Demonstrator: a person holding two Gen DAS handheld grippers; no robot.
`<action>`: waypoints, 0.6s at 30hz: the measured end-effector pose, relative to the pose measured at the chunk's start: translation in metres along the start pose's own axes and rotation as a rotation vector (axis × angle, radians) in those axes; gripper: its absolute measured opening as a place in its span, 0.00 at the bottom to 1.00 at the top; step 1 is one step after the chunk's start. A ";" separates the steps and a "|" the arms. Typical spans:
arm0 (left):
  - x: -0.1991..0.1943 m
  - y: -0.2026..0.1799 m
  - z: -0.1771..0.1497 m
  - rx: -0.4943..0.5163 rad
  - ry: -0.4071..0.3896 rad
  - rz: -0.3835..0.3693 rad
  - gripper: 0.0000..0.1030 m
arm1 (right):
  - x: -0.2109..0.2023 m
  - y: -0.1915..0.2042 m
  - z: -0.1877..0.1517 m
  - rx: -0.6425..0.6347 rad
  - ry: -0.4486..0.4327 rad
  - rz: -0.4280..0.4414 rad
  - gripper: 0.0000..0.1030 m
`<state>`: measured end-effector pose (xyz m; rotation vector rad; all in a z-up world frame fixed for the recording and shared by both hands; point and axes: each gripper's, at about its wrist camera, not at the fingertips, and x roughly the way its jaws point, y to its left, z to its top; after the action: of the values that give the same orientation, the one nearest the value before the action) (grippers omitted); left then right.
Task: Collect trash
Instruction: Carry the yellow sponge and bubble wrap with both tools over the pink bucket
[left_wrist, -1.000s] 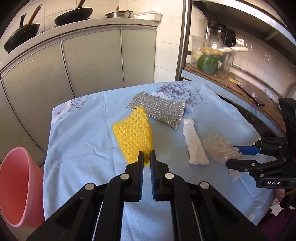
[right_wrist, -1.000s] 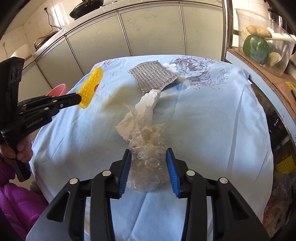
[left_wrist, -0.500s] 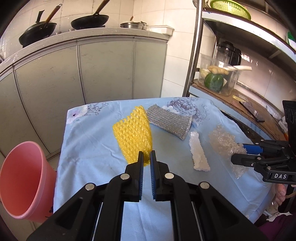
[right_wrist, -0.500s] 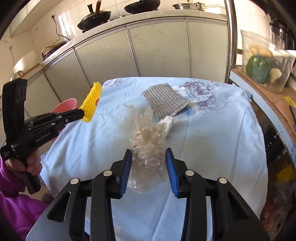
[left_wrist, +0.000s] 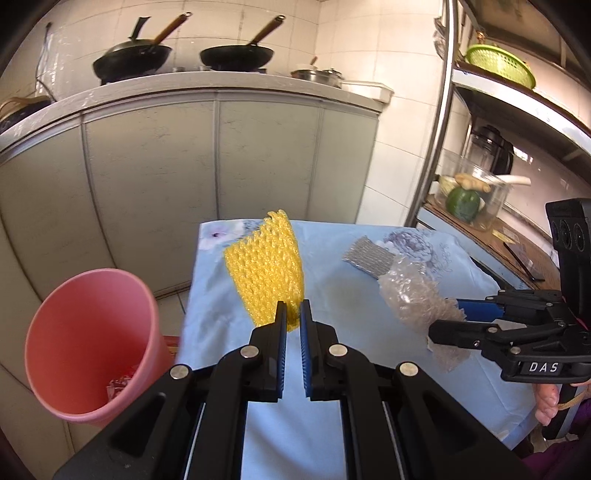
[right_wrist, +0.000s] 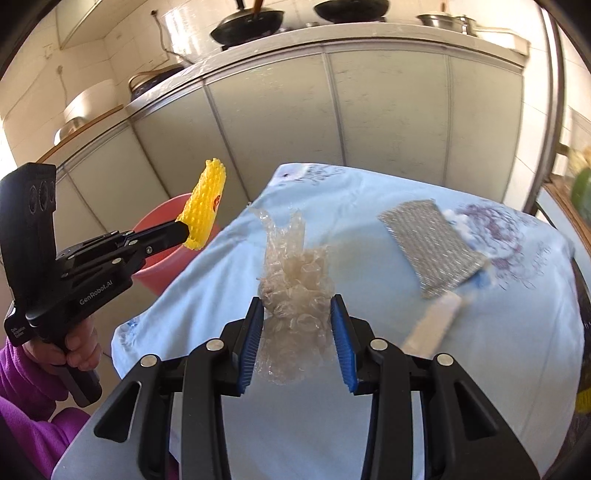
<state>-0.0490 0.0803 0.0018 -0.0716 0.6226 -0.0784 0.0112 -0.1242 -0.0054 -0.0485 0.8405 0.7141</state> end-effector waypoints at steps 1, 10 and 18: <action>-0.003 0.006 -0.001 -0.008 -0.006 0.010 0.06 | 0.005 0.006 0.004 -0.012 0.005 0.012 0.37; -0.027 0.057 -0.005 -0.098 -0.045 0.108 0.06 | 0.040 0.059 0.041 -0.099 0.013 0.107 0.37; -0.046 0.103 -0.016 -0.170 -0.056 0.207 0.06 | 0.076 0.115 0.066 -0.186 0.035 0.184 0.37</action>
<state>-0.0905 0.1863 0.0058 -0.1725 0.5771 0.1767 0.0207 0.0273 0.0128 -0.1530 0.8168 0.9657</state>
